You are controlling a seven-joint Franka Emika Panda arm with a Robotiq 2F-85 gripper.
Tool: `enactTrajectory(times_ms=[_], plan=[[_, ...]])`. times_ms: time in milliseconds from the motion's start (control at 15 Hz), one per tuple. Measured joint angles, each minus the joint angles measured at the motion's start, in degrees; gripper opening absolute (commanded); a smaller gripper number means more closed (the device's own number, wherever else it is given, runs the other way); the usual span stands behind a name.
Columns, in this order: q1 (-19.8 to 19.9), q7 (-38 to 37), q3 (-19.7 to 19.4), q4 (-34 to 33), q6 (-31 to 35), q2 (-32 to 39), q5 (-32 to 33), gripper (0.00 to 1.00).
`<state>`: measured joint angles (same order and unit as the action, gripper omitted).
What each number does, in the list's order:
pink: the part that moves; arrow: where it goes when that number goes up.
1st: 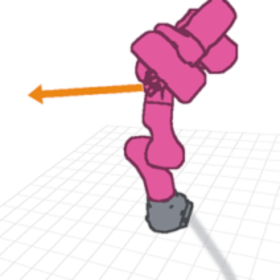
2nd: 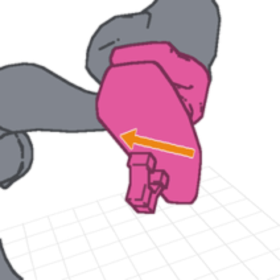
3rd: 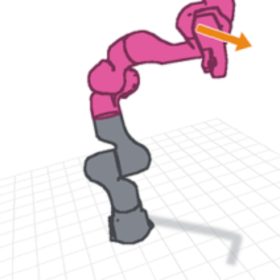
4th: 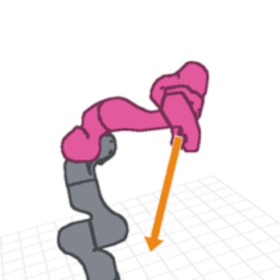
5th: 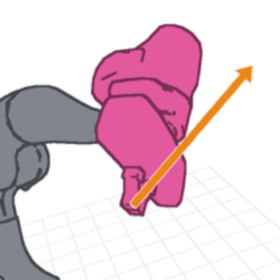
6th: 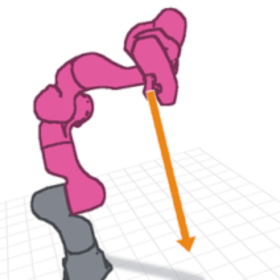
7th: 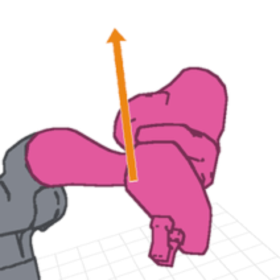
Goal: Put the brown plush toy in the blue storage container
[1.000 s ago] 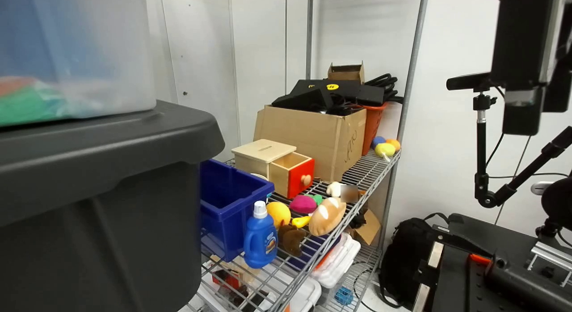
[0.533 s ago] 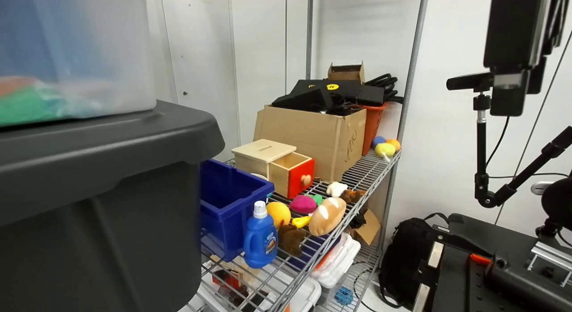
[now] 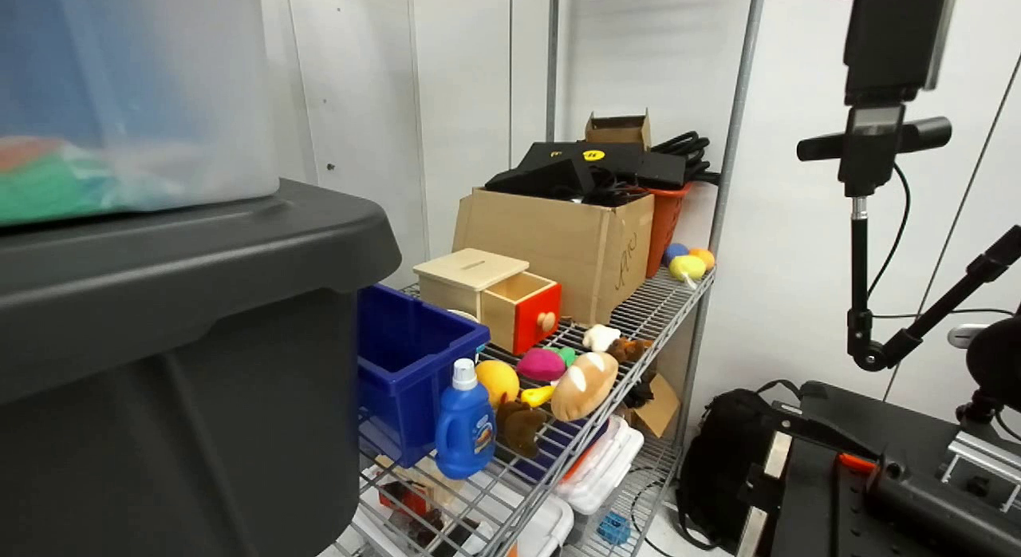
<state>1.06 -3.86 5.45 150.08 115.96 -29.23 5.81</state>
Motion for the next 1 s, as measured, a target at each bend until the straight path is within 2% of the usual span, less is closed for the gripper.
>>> enactTrajectory(times_ms=[667,1000], plan=[[3.0,2.12,-3.87,-1.1,1.01,4.73,9.48,1.0],[3.28,2.03,-4.6,-4.94,0.89,8.87,9.86,1.0]])
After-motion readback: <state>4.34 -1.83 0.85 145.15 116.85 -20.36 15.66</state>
